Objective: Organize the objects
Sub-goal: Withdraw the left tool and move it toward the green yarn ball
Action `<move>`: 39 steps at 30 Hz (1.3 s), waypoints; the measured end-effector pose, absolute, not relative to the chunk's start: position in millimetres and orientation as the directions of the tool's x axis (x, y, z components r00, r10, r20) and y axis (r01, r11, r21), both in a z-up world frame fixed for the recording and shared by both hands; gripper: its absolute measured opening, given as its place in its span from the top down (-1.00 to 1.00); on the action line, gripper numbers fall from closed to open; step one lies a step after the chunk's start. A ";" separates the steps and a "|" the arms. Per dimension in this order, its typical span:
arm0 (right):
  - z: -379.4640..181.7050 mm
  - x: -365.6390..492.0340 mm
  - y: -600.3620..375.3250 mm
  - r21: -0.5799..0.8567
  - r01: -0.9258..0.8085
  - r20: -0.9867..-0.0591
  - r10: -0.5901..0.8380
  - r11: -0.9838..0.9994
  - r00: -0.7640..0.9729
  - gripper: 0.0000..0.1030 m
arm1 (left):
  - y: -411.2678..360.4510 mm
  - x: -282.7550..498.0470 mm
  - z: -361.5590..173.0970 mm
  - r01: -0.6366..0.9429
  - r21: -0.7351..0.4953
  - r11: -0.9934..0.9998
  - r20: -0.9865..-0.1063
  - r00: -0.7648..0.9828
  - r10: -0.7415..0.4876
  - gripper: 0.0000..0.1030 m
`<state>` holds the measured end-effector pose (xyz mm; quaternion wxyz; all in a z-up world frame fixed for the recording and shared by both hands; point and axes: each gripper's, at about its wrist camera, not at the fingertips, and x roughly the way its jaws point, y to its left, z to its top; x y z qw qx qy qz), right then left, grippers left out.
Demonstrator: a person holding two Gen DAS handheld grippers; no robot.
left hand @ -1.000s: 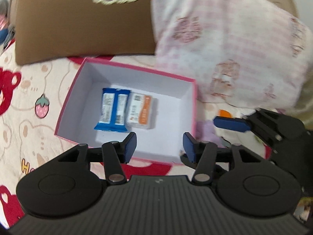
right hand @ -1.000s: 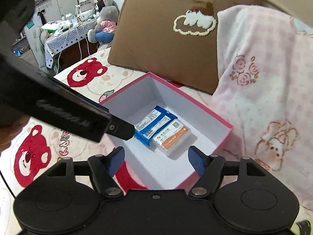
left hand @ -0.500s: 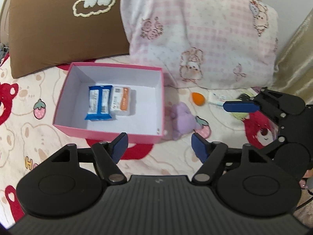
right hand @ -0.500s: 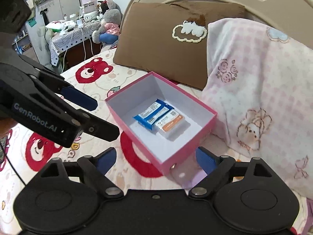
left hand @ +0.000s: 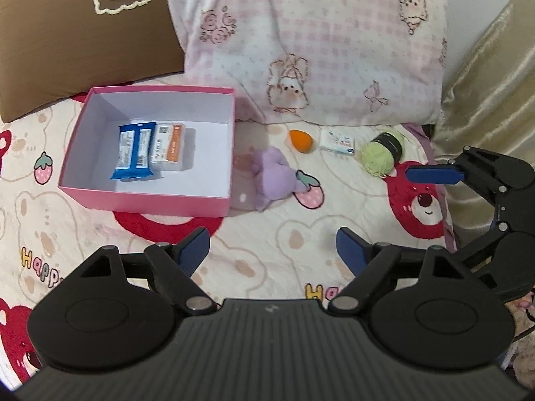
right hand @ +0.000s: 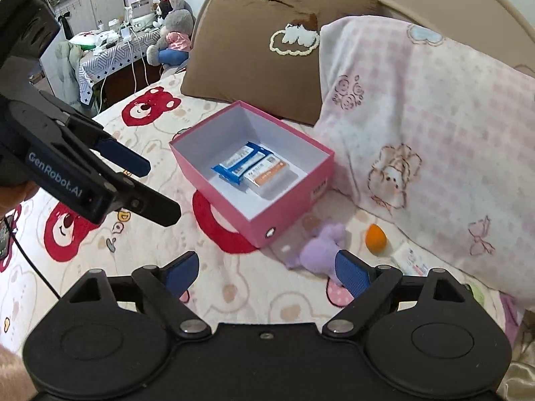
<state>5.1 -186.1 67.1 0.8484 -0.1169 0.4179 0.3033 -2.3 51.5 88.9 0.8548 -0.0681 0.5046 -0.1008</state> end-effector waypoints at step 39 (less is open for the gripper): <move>8.1 -3.1 -329.3 -0.068 -0.591 -0.663 0.406 0.804 0.629 -0.77 | -72.4 54.5 8.0 0.361 -0.477 0.801 -0.679 0.428 -0.597 -0.63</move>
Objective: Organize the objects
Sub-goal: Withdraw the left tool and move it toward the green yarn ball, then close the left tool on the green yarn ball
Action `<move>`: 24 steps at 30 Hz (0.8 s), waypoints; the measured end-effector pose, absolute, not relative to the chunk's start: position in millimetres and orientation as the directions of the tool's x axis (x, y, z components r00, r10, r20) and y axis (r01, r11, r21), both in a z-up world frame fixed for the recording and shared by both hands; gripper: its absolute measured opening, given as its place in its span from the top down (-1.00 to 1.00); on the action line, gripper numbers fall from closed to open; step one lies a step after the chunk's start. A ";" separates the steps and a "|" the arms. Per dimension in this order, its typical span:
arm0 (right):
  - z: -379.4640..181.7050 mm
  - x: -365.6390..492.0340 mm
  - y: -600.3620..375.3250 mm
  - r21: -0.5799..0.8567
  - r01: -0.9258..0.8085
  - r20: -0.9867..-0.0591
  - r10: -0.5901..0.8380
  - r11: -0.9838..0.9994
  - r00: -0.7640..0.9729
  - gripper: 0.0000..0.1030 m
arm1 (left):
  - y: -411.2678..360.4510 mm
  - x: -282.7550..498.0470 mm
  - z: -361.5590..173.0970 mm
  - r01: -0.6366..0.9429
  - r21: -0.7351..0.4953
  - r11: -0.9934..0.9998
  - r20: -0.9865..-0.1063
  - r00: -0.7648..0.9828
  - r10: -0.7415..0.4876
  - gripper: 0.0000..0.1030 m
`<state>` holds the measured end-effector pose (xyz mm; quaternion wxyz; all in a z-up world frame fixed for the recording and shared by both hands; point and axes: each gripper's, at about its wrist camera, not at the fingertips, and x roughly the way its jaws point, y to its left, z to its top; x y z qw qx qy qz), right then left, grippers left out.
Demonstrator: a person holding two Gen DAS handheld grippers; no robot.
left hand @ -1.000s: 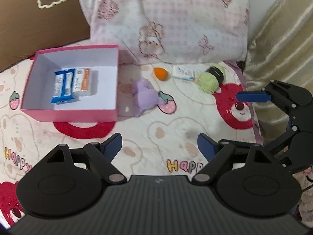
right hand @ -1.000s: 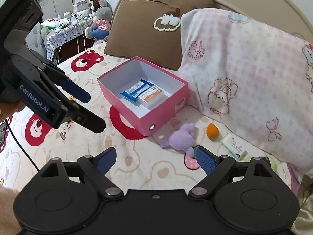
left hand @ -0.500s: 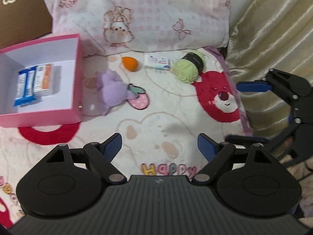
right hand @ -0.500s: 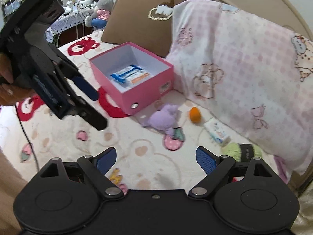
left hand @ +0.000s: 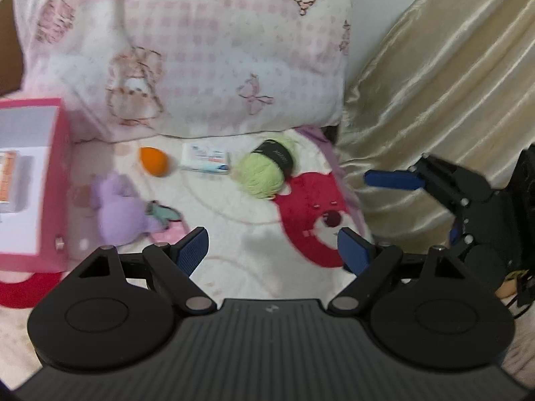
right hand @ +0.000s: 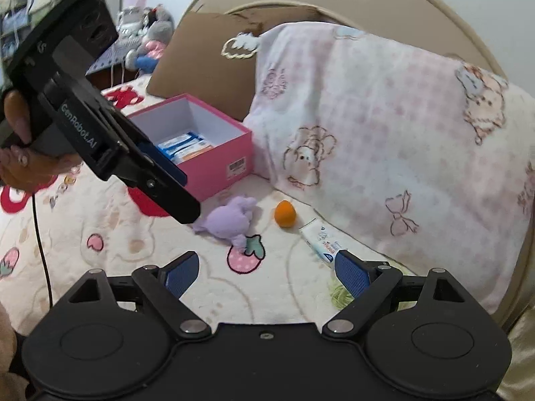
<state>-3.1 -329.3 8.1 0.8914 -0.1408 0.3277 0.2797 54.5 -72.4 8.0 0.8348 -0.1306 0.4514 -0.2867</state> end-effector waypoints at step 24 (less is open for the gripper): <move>-98.5 74.9 -361.5 -0.230 -0.451 -0.547 0.269 0.862 0.793 -0.77 | -119.7 121.1 -59.6 0.296 -0.421 0.857 -0.671 0.535 -0.514 -0.60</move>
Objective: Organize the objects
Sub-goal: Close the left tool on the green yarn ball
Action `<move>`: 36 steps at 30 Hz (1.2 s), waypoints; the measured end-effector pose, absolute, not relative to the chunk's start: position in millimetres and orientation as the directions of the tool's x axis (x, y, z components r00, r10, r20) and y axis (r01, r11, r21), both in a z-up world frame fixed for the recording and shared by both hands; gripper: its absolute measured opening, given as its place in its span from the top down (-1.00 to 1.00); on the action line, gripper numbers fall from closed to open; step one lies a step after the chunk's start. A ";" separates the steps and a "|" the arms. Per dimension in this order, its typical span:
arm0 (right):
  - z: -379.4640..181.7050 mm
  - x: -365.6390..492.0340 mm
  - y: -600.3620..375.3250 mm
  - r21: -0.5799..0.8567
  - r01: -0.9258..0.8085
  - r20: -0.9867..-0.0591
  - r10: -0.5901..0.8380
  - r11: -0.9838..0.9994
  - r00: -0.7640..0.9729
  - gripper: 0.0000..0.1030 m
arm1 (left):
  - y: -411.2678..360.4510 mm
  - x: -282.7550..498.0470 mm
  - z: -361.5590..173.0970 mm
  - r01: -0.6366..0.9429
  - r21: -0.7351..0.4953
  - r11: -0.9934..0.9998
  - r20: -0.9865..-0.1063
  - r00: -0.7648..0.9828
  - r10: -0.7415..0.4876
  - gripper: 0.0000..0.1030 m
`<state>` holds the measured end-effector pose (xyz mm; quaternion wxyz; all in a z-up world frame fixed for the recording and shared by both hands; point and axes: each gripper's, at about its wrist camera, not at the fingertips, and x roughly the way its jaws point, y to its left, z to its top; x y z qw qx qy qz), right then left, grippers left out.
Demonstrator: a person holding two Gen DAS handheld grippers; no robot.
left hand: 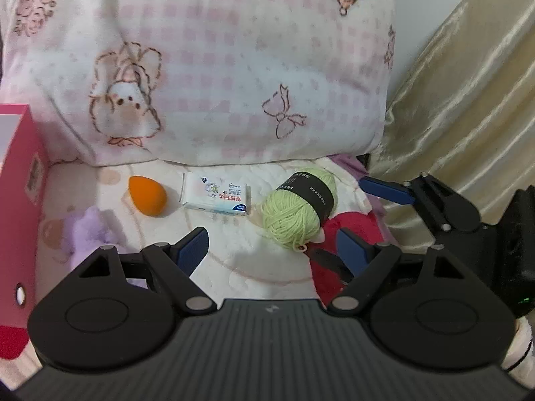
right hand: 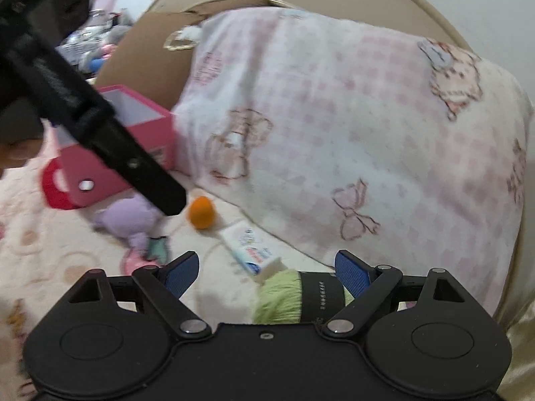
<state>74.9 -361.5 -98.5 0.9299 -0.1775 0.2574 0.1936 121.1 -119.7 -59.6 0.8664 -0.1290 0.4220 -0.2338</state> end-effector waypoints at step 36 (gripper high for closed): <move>-186.0 112.6 -424.3 -0.196 -0.389 -0.575 0.216 0.900 0.789 -0.94 | -211.4 175.7 -150.1 0.304 -0.371 0.878 -0.651 0.589 -0.479 -0.42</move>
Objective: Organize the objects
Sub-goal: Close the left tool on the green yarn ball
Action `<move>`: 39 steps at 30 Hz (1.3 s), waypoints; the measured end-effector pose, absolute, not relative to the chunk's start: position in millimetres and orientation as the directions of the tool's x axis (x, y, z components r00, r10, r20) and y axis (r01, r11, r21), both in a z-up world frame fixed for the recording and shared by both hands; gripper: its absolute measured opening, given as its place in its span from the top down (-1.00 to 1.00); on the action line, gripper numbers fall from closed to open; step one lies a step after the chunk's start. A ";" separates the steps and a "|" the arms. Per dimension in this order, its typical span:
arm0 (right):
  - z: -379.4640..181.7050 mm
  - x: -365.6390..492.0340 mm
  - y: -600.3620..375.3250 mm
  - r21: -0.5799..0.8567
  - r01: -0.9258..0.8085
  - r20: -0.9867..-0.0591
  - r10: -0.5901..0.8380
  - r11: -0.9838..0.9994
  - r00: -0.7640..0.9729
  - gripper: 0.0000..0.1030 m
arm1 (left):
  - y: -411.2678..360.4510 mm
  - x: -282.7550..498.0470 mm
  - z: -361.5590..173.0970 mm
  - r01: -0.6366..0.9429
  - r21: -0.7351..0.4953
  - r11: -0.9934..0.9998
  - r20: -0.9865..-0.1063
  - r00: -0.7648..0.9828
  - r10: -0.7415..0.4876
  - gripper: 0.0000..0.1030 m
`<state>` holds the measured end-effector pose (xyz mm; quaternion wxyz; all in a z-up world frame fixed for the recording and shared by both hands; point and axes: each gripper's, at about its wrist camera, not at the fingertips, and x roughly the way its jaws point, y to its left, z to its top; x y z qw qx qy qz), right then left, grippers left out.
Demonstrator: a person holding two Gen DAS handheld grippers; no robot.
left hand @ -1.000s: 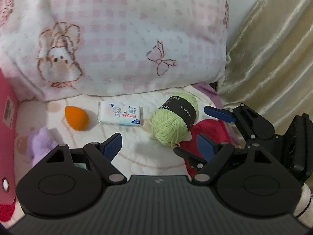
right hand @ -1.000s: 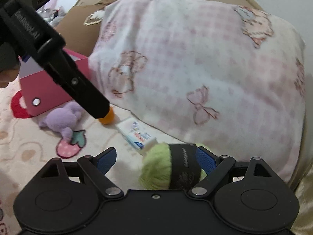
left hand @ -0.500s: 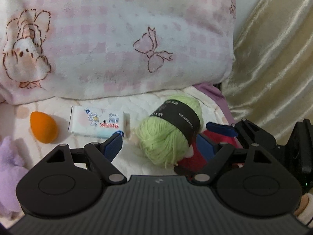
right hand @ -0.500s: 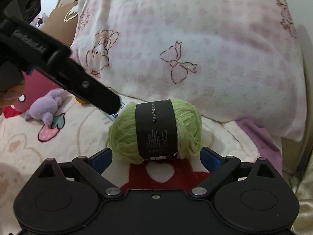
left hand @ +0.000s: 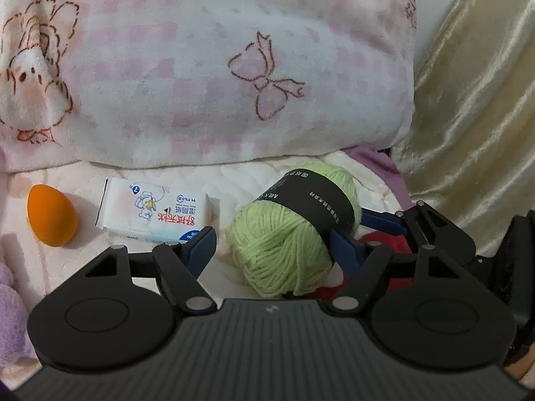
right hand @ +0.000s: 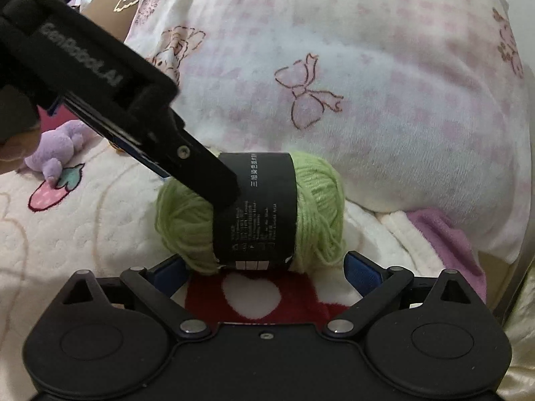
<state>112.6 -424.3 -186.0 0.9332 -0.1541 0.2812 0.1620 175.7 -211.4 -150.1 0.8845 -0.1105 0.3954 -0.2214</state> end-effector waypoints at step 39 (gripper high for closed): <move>-179.0 108.6 -415.0 -0.065 -0.385 -0.562 0.285 0.921 0.776 -0.46 | -184.1 186.2 -154.1 0.181 -0.560 0.808 -0.609 0.572 -0.550 0.34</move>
